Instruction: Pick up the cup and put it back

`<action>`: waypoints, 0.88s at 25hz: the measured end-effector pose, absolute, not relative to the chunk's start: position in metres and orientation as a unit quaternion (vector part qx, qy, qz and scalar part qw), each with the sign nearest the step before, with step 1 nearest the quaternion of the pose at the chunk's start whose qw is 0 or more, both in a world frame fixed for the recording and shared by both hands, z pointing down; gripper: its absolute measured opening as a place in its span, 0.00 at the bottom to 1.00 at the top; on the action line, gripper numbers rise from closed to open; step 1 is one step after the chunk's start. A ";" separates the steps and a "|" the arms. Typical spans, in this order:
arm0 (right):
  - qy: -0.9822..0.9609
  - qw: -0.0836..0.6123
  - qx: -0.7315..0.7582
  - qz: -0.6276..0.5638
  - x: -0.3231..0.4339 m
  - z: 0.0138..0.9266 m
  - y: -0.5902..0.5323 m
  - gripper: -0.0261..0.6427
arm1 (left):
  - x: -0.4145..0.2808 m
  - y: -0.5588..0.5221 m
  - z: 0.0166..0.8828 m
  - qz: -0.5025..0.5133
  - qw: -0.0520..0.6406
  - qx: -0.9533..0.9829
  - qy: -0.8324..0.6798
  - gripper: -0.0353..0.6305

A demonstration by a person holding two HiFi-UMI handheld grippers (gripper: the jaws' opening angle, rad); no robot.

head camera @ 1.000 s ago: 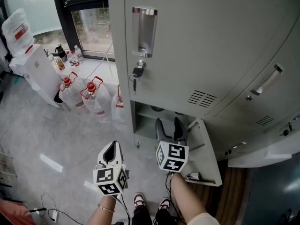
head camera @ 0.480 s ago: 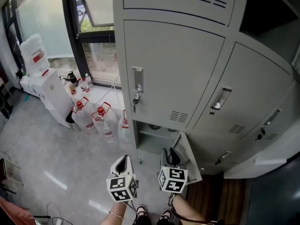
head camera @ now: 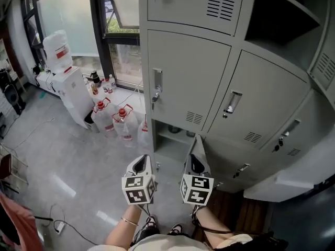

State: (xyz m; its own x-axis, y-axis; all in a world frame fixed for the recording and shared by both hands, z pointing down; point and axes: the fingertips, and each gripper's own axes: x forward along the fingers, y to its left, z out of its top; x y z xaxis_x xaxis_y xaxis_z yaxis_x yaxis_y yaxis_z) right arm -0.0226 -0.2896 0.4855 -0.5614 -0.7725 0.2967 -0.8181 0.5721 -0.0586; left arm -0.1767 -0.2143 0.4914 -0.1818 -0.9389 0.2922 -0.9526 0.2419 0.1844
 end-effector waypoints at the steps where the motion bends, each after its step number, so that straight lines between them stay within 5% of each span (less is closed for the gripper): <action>1: -0.879 0.128 0.450 0.088 -0.017 0.484 -0.286 0.03 | -0.171 -0.213 0.487 0.018 0.174 0.616 -0.768 0.07; 22: -0.870 0.139 0.461 0.105 -0.021 0.481 -0.288 0.03 | -0.174 -0.234 0.475 0.026 0.170 0.645 -0.745 0.07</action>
State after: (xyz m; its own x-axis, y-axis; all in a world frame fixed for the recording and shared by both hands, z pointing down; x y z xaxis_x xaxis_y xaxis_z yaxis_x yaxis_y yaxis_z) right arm -0.0214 -0.2883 0.4815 -0.5353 -0.7735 0.3395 -0.8320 0.5521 -0.0538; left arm -0.1743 -0.2341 0.4747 -0.1104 -0.9519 0.2858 -0.9693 0.1667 0.1808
